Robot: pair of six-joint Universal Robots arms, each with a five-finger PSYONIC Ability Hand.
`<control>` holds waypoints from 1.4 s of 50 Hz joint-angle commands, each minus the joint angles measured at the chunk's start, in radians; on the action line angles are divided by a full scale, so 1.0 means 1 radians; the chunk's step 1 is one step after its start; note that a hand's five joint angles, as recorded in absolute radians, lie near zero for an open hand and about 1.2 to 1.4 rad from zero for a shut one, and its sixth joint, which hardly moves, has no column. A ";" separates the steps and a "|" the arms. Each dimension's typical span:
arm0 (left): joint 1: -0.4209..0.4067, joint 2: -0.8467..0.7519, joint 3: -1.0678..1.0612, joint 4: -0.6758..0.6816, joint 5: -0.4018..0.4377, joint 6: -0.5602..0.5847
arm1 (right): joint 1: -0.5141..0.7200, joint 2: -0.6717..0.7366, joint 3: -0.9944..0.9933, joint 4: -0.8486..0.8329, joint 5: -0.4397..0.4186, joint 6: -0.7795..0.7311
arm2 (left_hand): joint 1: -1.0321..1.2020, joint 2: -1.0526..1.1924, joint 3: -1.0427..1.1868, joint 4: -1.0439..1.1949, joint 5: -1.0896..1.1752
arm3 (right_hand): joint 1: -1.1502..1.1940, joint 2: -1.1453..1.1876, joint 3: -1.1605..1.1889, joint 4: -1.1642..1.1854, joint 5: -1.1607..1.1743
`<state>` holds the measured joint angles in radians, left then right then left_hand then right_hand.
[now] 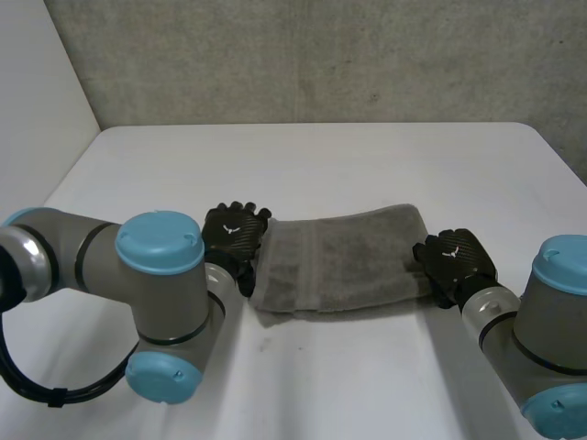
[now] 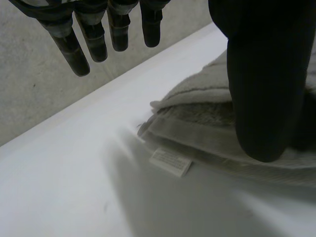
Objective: Fold the laundry
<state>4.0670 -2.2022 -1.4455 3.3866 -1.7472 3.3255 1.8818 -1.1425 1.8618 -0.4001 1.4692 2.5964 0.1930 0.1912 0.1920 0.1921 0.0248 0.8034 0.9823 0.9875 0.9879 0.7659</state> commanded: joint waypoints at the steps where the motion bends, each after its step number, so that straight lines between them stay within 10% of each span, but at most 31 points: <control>1: 0.001 0.107 -0.079 0.000 0.011 -0.052 | -0.001 -0.005 -0.009 0.001 -0.010 -0.050 | 0.003 0.005 0.004 0.004 -0.003 | 0.593 0.414 0.409 0.408 0.456; 11: 0.061 0.239 -0.160 0.000 0.017 -0.055 | 0.033 -0.028 -0.112 -0.026 -0.009 -0.259 | -0.015 -0.013 -0.014 -0.014 -0.021 | 0.593 0.414 0.409 0.408 0.456; 19: 0.098 0.271 -0.177 0.000 0.018 -0.064 | 0.321 0.030 -0.280 -0.066 -0.029 -0.322 | -0.015 -0.013 -0.014 -0.014 -0.021 | 0.593 0.414 0.409 0.408 0.456; 31: 0.155 0.300 -0.199 0.000 0.041 -0.086 | 0.508 0.245 -0.348 -0.092 -0.210 -0.331 | -0.015 -0.013 -0.014 -0.014 -0.021 | 0.593 0.414 0.409 0.408 0.456; 36: 0.165 0.303 -0.187 0.000 0.075 -0.092 | 0.505 0.218 -0.351 -0.082 -0.138 -0.312 | -0.015 -0.013 -0.014 -0.014 -0.021 | -0.460 -0.639 -0.644 -0.645 -0.597; 45: 0.150 0.309 -0.133 0.000 0.107 -0.123 | 0.468 0.012 -0.311 0.006 0.080 0.027 | -0.015 -0.013 -0.014 -0.014 -0.021 | -0.629 -0.808 -0.813 -0.813 -0.766; 57: 0.066 0.320 -0.023 -0.006 0.136 -0.276 | 0.289 -0.114 -0.368 0.391 0.016 0.479 | 0.015 0.016 0.016 0.016 0.008 | -0.629 -0.808 -0.813 -0.813 -0.766; 70: -0.008 0.099 0.048 -0.046 0.158 -0.271 | 0.181 0.056 -0.489 0.397 -0.081 0.554 | 0.021 0.022 0.022 0.021 0.014 | -0.629 -0.808 -0.813 -0.813 -0.766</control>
<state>4.0684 -2.0106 -1.4082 3.3462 -1.5778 3.0458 2.0812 -1.1981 1.4275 0.0080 1.4109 3.1539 0.1811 0.1813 0.1807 0.1779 0.0231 0.2116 0.2278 0.2128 0.2327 0.0710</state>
